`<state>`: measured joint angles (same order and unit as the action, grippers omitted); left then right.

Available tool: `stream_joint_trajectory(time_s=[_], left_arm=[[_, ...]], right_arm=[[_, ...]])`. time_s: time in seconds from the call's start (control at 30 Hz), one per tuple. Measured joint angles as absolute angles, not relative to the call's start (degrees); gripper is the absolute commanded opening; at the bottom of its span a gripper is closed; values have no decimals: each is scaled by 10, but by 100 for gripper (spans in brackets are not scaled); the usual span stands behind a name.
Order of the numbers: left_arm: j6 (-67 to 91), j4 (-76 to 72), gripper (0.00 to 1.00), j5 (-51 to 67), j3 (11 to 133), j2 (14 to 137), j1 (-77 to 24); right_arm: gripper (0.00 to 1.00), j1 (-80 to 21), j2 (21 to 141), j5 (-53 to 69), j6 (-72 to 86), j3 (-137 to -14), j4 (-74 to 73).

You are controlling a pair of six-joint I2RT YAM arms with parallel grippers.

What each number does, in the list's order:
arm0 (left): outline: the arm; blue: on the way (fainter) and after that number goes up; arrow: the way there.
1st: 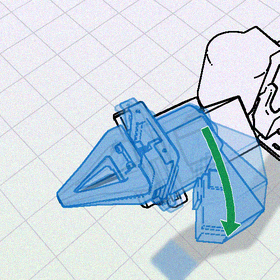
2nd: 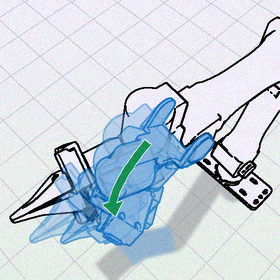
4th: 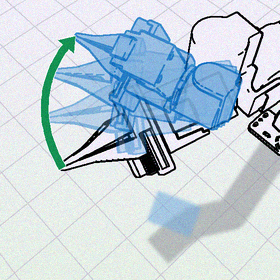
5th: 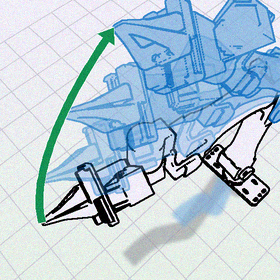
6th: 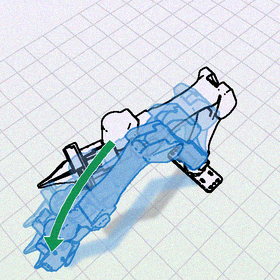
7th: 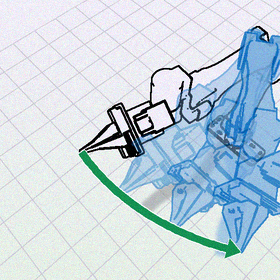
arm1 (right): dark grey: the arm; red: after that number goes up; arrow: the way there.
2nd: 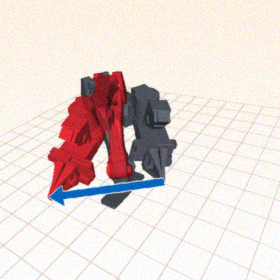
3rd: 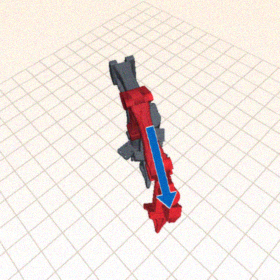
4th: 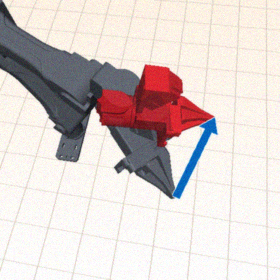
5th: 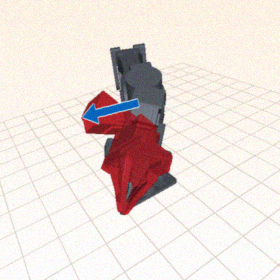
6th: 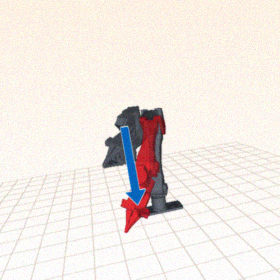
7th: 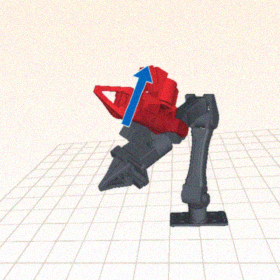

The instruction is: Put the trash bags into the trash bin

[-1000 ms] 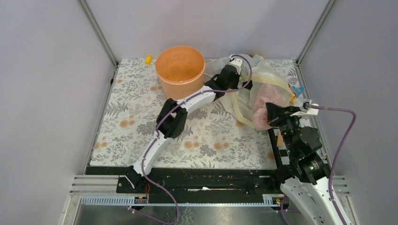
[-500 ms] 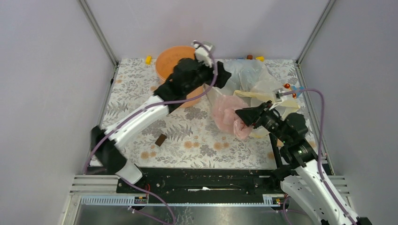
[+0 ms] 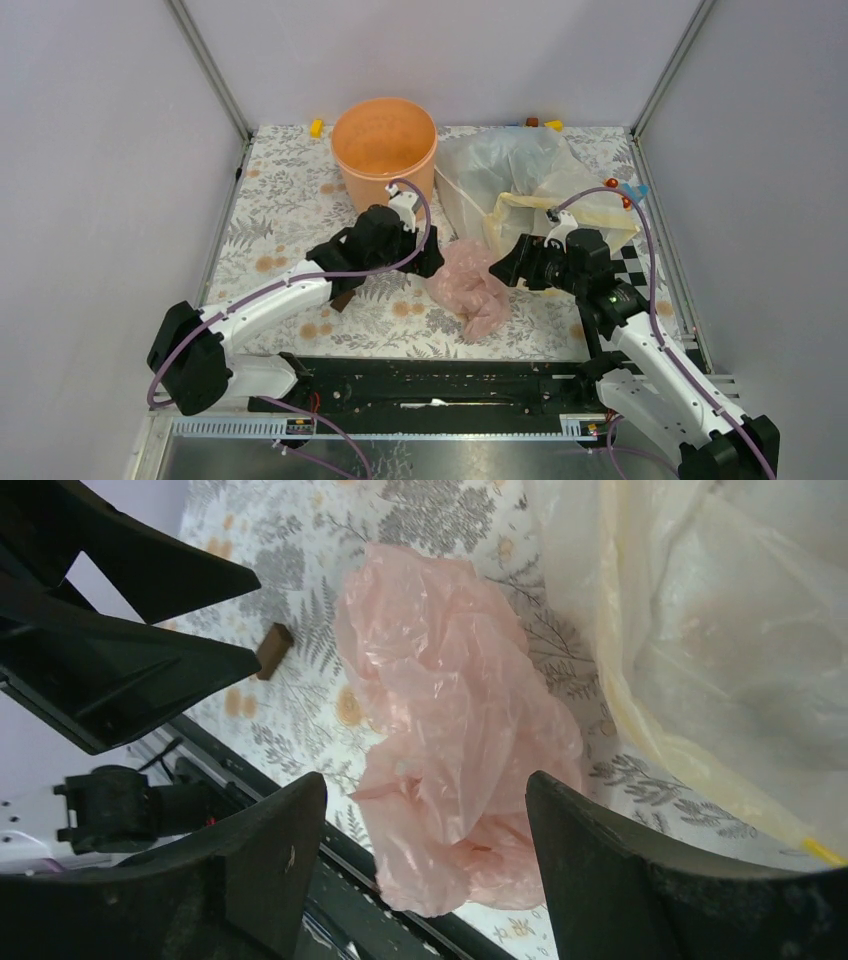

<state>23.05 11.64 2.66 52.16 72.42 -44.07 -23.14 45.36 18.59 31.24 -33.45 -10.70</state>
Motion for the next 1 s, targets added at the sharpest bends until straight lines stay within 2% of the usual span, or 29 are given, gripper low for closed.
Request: stream_joint_trajectory(time_s=[0.23, 0.4, 0.47, 0.57, 0.67, 0.77, 0.87, 1.0], left_arm=[[254, 89, 93, 48, 475, 726, -441], [264, 19, 92, 84, 456, 753, -441], [269, -11, 90, 94, 449, 771, -441], [274, -51, 84, 100, 441, 804, -441], [282, -92, 71, 101, 435, 836, -441], [294, -123, 36, 100, 434, 868, -441], [308, -139, 2, 90, 435, 892, -441], [314, -132, 0, 62, 434, 900, -429]], right_arm=[[77, -245, 481, 186, 267, -336, -170], [76, -306, 503, 184, 252, -336, -183], [69, -331, 514, 179, 250, -339, -183], [47, -359, 541, 163, 245, -348, -184], [22, -363, 551, 148, 241, -349, -185], [0, -363, 552, 142, 240, -349, -186], [0, -363, 552, 143, 237, -350, -186], [0, -364, 539, 119, 239, -360, -199]])
